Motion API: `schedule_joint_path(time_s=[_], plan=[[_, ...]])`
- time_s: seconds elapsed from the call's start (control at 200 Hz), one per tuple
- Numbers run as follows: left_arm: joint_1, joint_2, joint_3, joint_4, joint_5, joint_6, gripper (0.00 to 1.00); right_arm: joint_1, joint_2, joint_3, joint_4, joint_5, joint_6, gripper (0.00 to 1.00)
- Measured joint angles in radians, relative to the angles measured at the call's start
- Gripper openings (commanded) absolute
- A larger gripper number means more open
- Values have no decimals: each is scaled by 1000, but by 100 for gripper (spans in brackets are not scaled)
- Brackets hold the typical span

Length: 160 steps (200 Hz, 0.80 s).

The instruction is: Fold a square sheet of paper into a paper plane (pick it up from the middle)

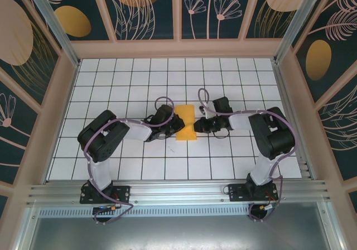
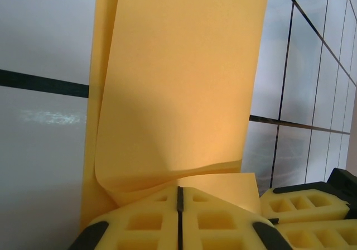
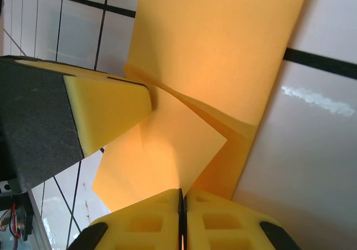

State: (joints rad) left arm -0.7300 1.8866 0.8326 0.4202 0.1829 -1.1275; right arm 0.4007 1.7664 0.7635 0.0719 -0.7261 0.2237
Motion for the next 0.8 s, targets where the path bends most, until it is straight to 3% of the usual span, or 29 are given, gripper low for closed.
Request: schedule_joint_path(time_s=[0.245,0.801], plan=[[-3,-37,0,11,8,9,22,-3,19,0,8,0,1,11],[-29,-17,0,79,45,-5,18,-6,20,0,10,0,20,14]])
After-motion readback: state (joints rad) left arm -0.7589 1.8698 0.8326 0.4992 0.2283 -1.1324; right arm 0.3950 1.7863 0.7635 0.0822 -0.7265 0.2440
